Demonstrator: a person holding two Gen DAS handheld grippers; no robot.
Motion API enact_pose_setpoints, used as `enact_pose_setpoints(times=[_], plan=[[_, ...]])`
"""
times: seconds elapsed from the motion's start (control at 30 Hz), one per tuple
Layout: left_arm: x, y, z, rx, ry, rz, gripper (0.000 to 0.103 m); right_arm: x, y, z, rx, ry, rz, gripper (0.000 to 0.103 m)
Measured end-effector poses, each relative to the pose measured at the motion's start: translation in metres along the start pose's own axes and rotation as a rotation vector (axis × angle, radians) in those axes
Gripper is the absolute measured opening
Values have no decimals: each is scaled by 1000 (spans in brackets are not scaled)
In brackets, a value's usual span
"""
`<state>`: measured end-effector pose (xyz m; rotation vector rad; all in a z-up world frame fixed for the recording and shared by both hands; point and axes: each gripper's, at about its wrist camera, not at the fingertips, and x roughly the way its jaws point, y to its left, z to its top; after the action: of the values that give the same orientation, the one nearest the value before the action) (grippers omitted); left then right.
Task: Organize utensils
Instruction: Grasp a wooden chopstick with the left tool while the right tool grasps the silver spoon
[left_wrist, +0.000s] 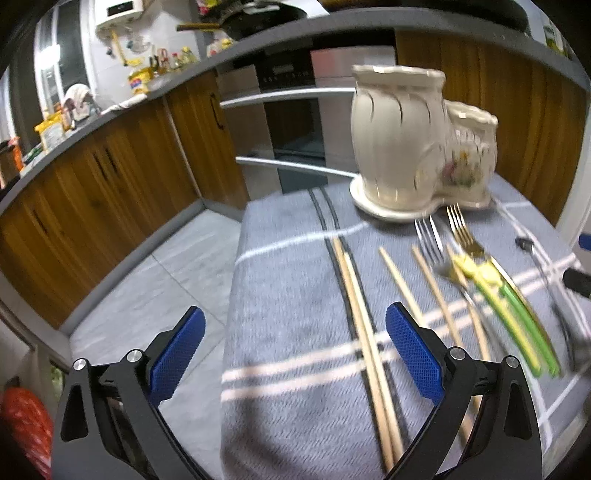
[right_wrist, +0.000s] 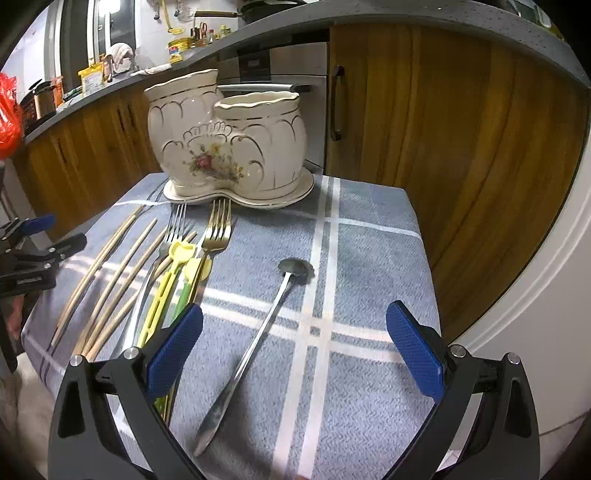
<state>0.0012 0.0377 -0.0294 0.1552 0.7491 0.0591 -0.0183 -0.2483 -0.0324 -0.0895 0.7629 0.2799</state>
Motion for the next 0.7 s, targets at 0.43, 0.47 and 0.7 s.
enact_pose_setpoints(times=[0.43,0.47,0.7], plan=[[18,-5,-9,36,76,-42,74,9,8,0,-29,41,0,66],[19,-4,-9,35,78,-37,73,10,8,0,-31,41,-2,65],[24,-8,-5,46,103,-65,54,15,7,1,-31,53,-6,54]])
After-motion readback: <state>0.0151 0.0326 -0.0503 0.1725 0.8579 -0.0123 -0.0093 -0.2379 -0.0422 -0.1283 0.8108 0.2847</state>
